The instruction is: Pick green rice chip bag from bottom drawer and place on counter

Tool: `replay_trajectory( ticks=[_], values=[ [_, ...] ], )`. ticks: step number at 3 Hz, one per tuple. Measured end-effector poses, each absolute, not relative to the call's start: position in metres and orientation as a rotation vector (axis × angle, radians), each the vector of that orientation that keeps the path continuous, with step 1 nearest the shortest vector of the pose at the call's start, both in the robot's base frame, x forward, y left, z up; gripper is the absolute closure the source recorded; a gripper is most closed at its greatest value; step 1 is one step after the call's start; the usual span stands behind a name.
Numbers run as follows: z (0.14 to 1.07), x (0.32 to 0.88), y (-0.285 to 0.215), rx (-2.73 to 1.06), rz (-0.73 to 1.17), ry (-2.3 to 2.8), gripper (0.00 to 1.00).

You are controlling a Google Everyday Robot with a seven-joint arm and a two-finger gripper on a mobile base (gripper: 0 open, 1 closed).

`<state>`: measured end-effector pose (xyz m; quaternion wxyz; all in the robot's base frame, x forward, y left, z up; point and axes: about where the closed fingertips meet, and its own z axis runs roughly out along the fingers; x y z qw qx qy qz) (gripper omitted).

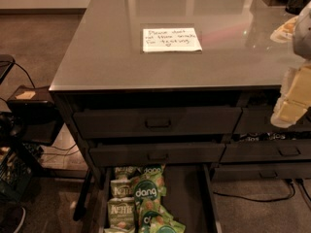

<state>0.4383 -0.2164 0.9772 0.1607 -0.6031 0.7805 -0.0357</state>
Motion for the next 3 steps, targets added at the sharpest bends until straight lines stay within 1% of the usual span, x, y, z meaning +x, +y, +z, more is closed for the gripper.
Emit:
replay_trajectory(
  ticks=[1,2,3],
  values=[
    [0.977,0.438,-0.216,-1.722,-0.102,2.229,0.0],
    [0.957,0.43,-0.215,-1.698,-0.061,2.227,0.0],
    [0.914,0.41,-0.207,-1.659,0.014,2.215,0.0]
  ],
)
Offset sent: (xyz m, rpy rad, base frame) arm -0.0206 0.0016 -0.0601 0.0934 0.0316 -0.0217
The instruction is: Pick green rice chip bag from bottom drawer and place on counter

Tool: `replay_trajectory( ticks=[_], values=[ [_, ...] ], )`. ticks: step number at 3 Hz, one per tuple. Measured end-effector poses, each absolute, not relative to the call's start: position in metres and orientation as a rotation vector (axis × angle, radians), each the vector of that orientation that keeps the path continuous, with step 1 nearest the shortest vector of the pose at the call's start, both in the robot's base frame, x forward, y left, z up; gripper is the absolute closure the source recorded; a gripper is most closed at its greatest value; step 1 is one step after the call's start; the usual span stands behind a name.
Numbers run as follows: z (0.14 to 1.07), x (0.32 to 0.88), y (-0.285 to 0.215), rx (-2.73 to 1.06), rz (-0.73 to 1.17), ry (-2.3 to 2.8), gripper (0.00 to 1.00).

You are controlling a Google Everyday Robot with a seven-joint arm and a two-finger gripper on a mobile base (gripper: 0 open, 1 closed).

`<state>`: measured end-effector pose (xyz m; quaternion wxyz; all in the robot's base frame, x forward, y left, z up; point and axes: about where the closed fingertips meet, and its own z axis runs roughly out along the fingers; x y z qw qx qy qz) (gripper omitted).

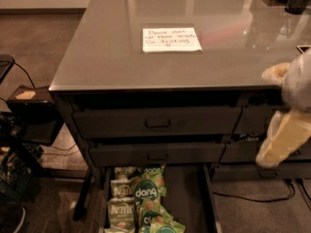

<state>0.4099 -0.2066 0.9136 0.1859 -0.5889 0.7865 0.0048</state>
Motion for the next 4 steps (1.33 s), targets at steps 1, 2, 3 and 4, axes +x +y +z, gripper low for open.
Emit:
replay_trajectory(
  ticks=[1,2,3,4],
  values=[
    [0.849,0.391,-0.194,-1.606,0.13,2.21,0.0],
    [0.775,0.375,-0.176,-1.579,0.257,2.208,0.0],
    [0.709,0.37,-0.159,-1.52,0.385,2.201,0.0],
    [0.709,0.369,-0.159,-1.521,0.384,2.201,0.0]
  ],
)
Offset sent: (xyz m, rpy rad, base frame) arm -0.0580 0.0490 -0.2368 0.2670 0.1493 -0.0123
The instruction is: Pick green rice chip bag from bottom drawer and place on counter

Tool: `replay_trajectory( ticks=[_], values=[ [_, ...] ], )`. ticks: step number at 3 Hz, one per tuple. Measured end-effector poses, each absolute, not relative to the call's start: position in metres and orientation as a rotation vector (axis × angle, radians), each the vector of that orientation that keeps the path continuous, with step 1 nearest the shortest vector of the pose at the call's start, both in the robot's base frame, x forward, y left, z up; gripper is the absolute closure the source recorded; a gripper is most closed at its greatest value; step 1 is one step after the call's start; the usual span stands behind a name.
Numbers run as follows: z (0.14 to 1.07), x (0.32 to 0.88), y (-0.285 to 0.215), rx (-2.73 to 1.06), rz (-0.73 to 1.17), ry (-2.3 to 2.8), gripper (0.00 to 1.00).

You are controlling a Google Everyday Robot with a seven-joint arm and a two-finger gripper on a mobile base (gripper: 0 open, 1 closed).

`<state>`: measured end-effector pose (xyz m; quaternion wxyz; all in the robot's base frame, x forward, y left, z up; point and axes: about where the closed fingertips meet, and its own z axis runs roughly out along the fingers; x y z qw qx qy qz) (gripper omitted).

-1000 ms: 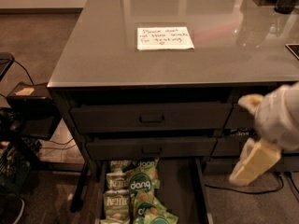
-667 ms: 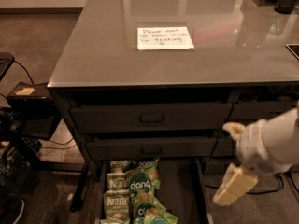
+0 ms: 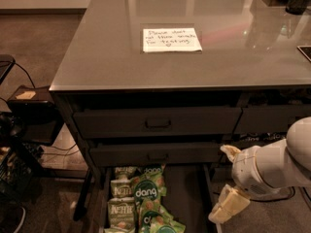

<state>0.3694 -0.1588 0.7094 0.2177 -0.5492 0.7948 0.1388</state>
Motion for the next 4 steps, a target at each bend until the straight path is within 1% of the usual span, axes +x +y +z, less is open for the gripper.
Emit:
replay_trajectory(
  ticks=[1,2,4],
  values=[
    [0.688,0.371,-0.163,-1.527,0.379,2.181,0.0],
    [0.648,0.373,-0.162,-1.523,0.407,2.141,0.0],
    [0.562,0.381,-0.141,-1.495,0.525,2.09,0.0]
  ],
)
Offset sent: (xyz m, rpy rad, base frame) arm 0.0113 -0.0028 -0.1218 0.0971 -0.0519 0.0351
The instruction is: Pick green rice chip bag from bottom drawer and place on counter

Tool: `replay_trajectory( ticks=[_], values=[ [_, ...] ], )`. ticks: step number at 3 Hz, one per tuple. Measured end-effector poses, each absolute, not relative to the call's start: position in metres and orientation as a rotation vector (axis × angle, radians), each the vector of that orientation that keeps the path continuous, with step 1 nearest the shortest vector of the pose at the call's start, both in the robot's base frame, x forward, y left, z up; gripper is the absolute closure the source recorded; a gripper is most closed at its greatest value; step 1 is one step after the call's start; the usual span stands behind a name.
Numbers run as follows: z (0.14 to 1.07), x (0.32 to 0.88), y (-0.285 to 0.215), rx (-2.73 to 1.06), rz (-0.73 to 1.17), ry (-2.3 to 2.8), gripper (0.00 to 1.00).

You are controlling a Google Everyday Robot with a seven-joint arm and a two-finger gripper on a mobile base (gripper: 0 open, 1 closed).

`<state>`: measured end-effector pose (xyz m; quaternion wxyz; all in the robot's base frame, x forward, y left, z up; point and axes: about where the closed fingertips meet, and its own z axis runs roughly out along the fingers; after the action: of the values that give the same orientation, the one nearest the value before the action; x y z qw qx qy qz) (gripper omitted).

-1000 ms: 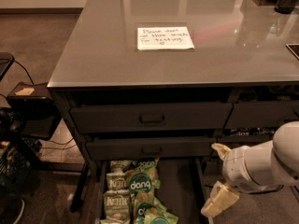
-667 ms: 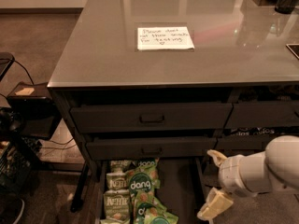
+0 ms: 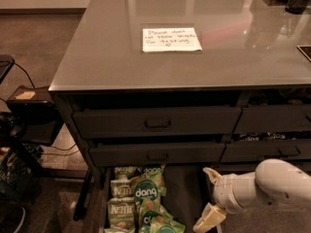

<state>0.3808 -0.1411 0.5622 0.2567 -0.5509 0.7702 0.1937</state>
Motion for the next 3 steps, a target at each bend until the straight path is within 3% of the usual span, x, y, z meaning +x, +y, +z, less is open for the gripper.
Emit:
replay_trajectory(
  ticks=[2,3],
  values=[
    [0.464,0.375,-0.104,-1.519,0.708,2.121,0.0],
    [0.464,0.375,-0.104,-1.52,0.708,2.121,0.0]
  ],
)
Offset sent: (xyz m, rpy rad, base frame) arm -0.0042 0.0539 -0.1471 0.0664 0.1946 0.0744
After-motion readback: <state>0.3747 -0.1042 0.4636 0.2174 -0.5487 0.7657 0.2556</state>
